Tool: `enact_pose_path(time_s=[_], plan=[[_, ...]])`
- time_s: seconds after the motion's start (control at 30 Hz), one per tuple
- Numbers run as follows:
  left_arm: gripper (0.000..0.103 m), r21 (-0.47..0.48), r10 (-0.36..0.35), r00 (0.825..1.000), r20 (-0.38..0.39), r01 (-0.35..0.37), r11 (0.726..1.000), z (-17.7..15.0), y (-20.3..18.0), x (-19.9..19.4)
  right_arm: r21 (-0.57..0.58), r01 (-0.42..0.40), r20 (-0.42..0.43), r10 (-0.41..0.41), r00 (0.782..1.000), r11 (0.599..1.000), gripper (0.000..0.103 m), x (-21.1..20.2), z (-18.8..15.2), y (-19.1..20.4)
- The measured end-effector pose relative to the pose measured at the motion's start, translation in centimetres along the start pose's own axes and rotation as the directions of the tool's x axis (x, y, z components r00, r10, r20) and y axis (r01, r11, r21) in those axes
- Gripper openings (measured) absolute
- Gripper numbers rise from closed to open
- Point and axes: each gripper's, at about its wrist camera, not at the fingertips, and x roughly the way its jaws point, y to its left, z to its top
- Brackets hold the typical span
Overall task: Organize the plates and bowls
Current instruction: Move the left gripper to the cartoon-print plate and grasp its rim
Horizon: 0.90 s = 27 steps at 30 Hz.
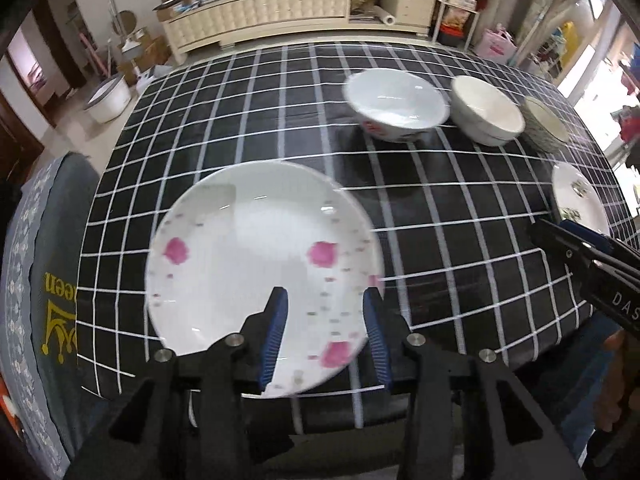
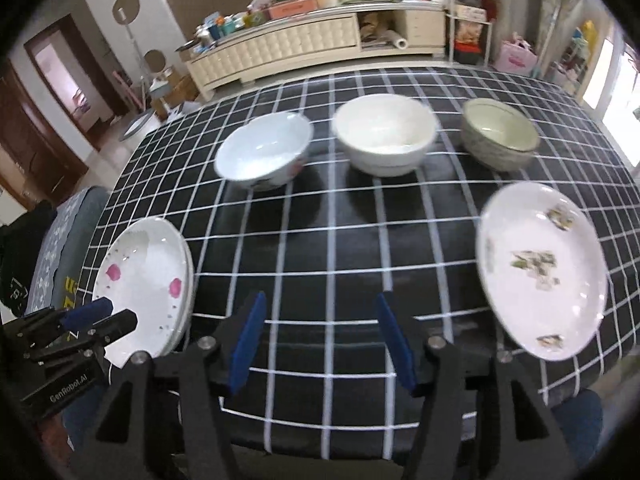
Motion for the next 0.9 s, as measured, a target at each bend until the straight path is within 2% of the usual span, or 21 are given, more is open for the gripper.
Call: enact_pose_path(time_s=[0.6, 0.67, 0.9], plan=[[0.037, 0.157, -0.032, 0.999, 0.004, 0.031, 0.987, 1.1, -12.9, -1.3, 0.076, 0.066, 0.036, -0.068, 0.997, 0.995, 0.072, -3.8, -0.9, -9.2], [0.045, 0.178, -0.032, 0.999, 0.001, 0.031, 0.984, 1.2, -14.4, -1.1, 0.093, 0.071, 0.038, -0.075, 0.996, 0.993, 0.072, -4.1, -1.0, -10.5], [0.046, 0.224, -0.027, 1.000, -0.007, 0.027, 0.974, 1.5, -18.6, -0.6, 0.140, 0.073, 0.045, -0.080, 0.996, 0.988, 0.072, -4.9, -1.5, -14.2]])
